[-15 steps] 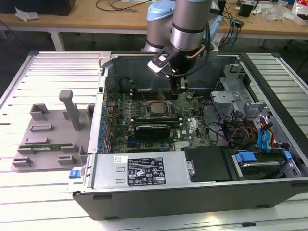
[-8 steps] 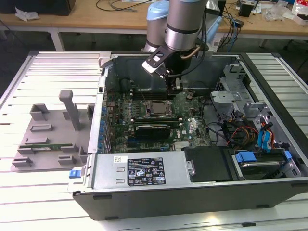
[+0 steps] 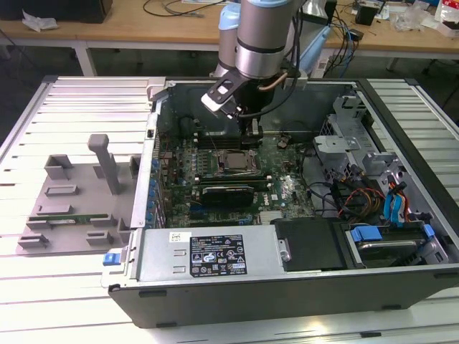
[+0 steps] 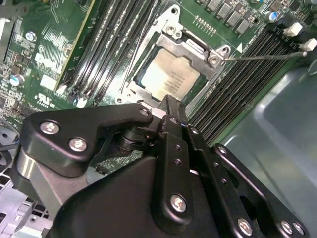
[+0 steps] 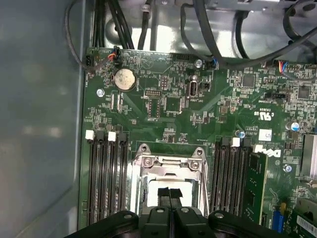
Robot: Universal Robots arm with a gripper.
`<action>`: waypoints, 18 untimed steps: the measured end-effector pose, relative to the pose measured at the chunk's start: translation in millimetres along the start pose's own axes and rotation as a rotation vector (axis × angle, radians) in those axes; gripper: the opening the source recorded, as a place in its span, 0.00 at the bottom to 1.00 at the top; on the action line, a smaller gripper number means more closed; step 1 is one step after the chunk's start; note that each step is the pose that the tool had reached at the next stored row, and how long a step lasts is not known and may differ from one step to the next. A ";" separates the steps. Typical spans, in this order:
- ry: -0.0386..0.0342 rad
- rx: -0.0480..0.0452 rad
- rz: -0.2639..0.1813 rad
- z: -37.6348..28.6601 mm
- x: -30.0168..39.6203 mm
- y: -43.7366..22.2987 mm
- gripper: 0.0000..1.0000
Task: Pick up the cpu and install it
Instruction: 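Close the cpu cover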
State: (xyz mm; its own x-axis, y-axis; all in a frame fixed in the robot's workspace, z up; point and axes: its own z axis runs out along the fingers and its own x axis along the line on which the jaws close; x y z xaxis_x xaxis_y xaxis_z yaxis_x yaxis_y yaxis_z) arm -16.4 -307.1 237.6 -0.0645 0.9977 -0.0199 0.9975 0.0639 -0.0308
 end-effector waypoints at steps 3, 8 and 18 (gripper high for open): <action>0.0001 0.0000 0.000 1.8 0.3 -4.0 0.11; 0.0000 0.0000 0.000 5.9 0.7 -9.3 0.11; 0.0001 0.0000 0.000 30.0 2.8 -27.6 0.11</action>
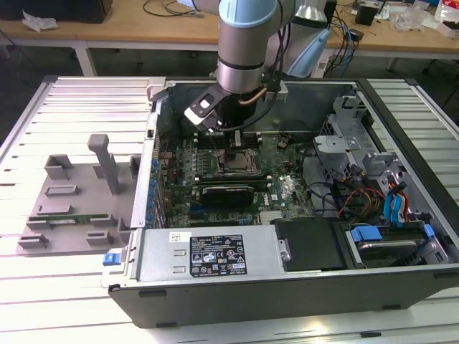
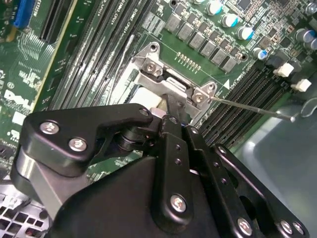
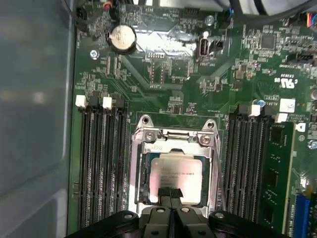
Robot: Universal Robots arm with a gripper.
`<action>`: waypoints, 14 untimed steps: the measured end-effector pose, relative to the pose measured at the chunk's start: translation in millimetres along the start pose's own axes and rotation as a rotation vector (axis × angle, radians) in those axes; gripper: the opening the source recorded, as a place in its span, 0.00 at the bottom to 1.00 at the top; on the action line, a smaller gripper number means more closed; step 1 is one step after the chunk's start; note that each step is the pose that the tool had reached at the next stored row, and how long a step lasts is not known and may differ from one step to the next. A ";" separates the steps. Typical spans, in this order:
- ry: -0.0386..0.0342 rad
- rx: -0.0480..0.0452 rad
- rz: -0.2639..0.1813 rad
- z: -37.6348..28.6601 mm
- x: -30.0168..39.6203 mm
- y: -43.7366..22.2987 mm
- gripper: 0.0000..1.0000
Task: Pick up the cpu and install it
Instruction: 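Close the cpu cover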
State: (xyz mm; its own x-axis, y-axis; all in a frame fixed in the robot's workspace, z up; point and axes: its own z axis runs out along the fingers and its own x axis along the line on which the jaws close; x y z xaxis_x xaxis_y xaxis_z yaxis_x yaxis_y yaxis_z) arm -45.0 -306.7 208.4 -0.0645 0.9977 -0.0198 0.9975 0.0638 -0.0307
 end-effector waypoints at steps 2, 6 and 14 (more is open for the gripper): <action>-0.0003 0.0002 0.000 2.2 0.1 -1.2 0.11; -0.0003 0.0007 0.000 4.9 0.1 1.2 0.11; 0.0007 -0.0004 0.000 2.3 -1.4 26.9 0.11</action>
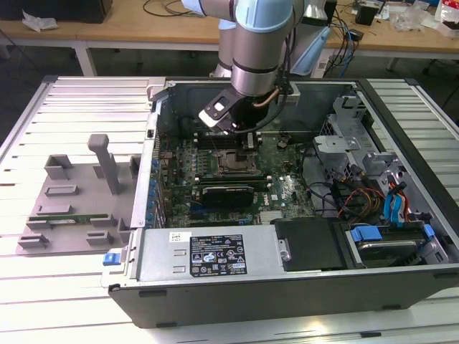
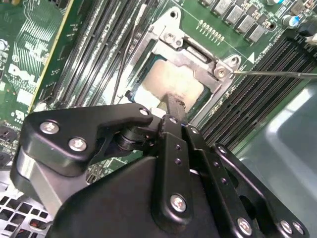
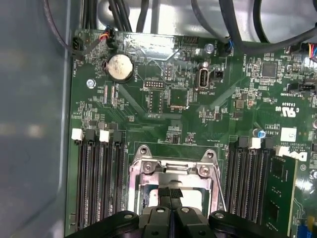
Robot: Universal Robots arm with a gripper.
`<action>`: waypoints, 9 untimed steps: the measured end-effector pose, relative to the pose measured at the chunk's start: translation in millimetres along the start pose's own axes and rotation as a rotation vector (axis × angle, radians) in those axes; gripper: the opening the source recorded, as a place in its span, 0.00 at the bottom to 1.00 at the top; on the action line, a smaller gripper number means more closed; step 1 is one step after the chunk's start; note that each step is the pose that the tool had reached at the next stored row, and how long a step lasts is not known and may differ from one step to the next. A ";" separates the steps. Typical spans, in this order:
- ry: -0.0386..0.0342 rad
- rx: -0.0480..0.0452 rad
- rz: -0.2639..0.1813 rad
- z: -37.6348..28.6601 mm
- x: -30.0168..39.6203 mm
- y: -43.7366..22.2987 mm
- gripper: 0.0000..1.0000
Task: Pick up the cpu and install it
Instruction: 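Close the cpu cover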
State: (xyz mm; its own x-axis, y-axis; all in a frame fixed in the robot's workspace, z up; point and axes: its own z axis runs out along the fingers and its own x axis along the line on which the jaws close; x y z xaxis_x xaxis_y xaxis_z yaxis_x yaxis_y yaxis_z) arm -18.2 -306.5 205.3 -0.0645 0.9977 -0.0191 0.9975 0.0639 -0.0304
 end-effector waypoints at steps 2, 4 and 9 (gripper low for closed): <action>-0.0010 0.0008 0.000 -3.4 -0.3 0.6 0.11; -0.0012 0.0009 0.000 -9.6 -0.5 0.5 0.11; -0.0011 0.0009 0.000 -33.3 -0.9 -0.2 0.11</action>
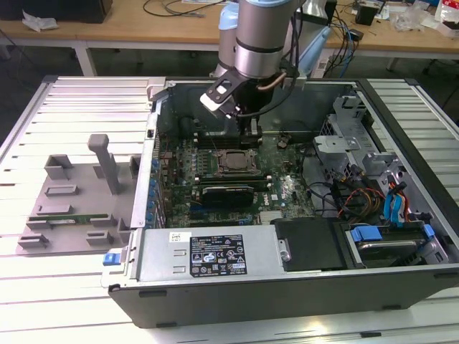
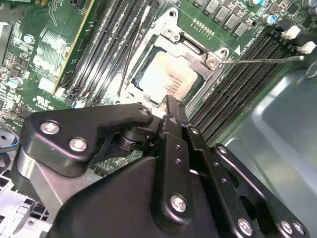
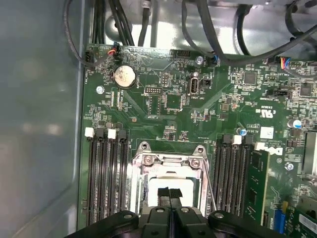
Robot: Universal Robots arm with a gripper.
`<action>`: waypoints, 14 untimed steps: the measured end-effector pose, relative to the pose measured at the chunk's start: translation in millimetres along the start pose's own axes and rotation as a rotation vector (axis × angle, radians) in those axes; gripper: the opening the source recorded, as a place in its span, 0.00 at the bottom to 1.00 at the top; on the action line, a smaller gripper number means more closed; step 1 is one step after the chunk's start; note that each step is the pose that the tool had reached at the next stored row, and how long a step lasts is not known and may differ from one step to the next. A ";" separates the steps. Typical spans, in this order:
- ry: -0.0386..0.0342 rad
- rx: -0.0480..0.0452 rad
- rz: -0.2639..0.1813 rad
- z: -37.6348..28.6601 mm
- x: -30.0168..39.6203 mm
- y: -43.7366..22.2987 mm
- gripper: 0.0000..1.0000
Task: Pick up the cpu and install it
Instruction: 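Close the cpu cover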
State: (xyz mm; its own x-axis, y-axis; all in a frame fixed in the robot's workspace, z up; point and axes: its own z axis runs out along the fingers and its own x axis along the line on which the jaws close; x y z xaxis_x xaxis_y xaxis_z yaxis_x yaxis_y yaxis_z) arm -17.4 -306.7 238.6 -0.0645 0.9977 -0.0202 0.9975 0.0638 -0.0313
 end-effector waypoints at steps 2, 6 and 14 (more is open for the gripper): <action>-0.0001 0.0000 0.000 -7.5 -0.1 -0.2 0.11; -0.0001 0.0001 0.000 -20.4 -0.4 -0.6 0.11; 0.0000 0.0000 0.000 -25.2 -0.5 -0.8 0.11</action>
State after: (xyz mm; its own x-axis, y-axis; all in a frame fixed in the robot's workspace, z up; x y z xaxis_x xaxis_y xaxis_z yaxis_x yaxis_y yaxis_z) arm -17.4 -306.7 263.9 -0.0645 0.9977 -0.0203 0.9975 0.0638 -0.0313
